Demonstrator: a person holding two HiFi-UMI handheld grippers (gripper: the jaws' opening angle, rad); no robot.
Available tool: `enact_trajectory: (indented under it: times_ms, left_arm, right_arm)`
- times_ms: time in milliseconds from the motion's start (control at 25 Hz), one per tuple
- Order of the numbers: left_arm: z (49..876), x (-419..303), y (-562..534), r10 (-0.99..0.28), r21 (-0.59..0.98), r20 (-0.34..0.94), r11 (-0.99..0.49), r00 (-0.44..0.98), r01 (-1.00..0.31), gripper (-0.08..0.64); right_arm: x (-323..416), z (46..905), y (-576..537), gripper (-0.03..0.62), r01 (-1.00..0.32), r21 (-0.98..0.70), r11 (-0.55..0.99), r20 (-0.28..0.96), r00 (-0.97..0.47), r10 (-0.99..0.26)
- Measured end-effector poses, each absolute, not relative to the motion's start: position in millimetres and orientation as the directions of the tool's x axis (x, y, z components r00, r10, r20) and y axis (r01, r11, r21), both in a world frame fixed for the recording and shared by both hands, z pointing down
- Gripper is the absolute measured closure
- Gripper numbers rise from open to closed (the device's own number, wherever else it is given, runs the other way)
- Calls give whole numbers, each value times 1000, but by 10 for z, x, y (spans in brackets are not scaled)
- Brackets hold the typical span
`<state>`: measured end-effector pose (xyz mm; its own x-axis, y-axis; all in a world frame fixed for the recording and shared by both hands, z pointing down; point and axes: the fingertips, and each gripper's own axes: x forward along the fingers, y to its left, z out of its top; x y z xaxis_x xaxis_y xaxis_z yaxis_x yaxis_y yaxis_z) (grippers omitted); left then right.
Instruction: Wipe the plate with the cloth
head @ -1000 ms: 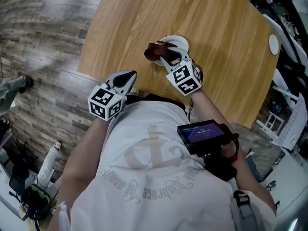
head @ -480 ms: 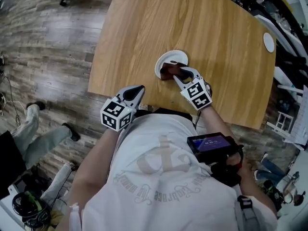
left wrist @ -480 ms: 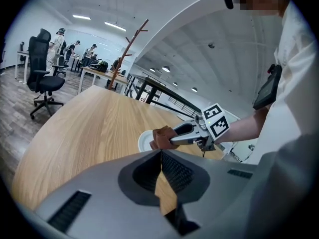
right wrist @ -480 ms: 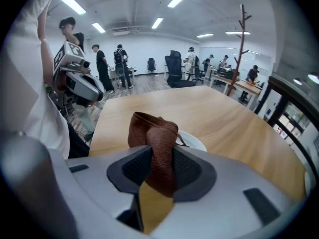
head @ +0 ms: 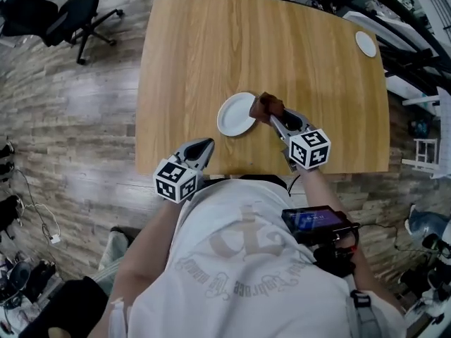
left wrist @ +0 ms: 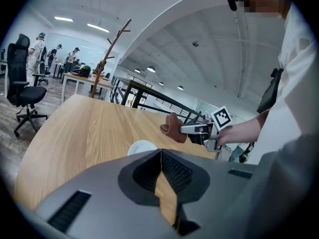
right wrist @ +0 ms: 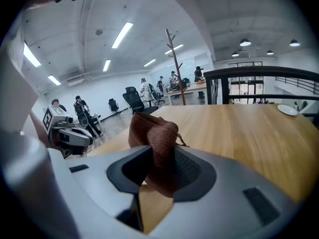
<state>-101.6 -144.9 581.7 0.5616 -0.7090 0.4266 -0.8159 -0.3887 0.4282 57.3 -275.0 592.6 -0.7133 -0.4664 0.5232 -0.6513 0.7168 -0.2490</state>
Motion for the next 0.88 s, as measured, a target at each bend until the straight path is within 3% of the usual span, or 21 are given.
enact_trajectory:
  times_ms: [320,880]
  left_arm:
    - [5613,-1007,-1646,-688,382,401,-475,605,-793,546]
    - [5727,-719,-1544,-629,402,412,-523,659,-751,547]
  right_arm:
    - [670,5393,-2423,465,-599,-213,772,363,-782,-507]
    - [792,5519,-2136,465,-612,-205,764,387,-768,-511]
